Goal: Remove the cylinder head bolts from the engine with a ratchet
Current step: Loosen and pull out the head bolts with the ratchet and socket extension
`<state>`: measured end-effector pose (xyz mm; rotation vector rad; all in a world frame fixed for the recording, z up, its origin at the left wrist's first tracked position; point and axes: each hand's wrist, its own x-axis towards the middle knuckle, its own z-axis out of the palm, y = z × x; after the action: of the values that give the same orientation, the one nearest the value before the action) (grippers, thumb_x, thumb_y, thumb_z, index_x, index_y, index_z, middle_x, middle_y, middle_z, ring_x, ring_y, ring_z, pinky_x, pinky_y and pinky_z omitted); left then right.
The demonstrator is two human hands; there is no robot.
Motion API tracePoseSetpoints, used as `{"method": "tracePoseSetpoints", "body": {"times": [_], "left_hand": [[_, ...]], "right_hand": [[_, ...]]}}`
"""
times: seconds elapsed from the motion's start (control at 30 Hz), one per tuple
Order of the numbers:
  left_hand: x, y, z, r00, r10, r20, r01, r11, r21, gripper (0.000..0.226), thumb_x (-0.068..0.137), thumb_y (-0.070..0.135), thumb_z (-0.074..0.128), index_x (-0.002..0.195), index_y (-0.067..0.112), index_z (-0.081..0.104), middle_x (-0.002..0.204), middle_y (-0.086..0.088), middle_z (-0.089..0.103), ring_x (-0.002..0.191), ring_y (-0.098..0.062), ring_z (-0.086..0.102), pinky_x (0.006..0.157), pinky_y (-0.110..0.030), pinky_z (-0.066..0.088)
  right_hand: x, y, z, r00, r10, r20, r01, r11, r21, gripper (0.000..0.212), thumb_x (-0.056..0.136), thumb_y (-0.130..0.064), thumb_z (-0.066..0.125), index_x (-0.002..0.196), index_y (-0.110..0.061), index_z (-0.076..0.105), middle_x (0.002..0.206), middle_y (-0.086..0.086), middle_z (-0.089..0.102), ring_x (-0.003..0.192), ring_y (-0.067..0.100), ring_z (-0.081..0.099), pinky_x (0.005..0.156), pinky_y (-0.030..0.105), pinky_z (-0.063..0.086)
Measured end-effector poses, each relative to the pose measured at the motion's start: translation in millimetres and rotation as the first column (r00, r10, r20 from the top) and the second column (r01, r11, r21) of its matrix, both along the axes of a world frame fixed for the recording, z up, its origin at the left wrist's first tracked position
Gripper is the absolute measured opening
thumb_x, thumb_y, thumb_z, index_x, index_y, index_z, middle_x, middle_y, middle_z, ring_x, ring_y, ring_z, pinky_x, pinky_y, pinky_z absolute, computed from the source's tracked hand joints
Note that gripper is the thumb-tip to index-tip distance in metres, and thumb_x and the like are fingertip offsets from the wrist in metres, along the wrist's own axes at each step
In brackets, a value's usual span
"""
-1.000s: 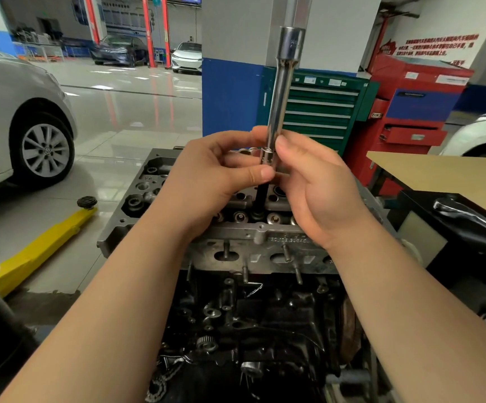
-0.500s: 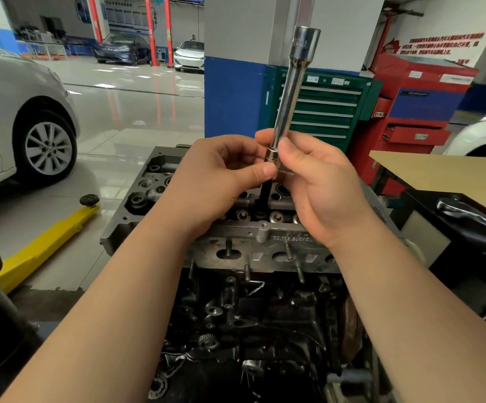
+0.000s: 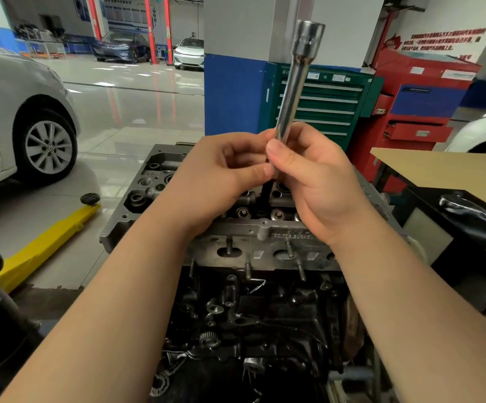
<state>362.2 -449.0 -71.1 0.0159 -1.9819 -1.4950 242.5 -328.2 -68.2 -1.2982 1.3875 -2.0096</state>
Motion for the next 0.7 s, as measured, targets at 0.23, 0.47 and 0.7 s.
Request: {"method": "tracePoseSetpoints", "body": {"times": [0.23, 0.47, 0.7], "left_hand": [[-4.4, 6.0, 1.3, 0.989, 0.145, -0.026, -0.145, 0.989, -0.021, 0.036, 0.079, 0.008, 0.09, 0.111, 0.009, 0.073, 0.1, -0.016, 0.078, 0.098, -0.034, 0.076, 0.09, -0.047, 0.062], [-0.9, 8.0, 1.9, 0.997, 0.08, -0.022, -0.081, 0.995, -0.053, 0.029, 0.088, 0.005, 0.081, 0.115, 0.007, 0.072, 0.109, -0.007, 0.079, 0.105, -0.023, 0.075, 0.093, -0.036, 0.061], [-2.8, 4.9, -1.9, 0.984, 0.161, -0.082, -0.16, 0.987, 0.023, 0.026, 0.083, 0.004, 0.085, 0.106, 0.009, 0.075, 0.091, -0.006, 0.08, 0.09, -0.02, 0.078, 0.08, -0.023, 0.059]], "right_hand": [[-0.1, -1.2, 1.0, 1.0, 0.029, 0.008, -0.029, 0.999, -0.025, 0.014, 0.093, -0.026, 0.071, 0.104, -0.018, 0.073, 0.102, 0.0, 0.073, 0.103, 0.024, 0.07, 0.095, 0.043, 0.057], [-1.1, -0.8, -1.0, 1.0, -0.002, 0.004, 0.003, 1.0, -0.014, 0.023, 0.089, -0.013, 0.07, 0.111, -0.009, 0.068, 0.111, 0.016, 0.072, 0.113, 0.037, 0.069, 0.105, 0.052, 0.053], [-2.7, 2.4, 0.3, 0.999, 0.019, 0.036, -0.019, 1.0, -0.014, 0.023, 0.099, -0.025, 0.06, 0.114, -0.014, 0.073, 0.107, 0.002, 0.076, 0.105, 0.021, 0.071, 0.091, 0.039, 0.055]]}}
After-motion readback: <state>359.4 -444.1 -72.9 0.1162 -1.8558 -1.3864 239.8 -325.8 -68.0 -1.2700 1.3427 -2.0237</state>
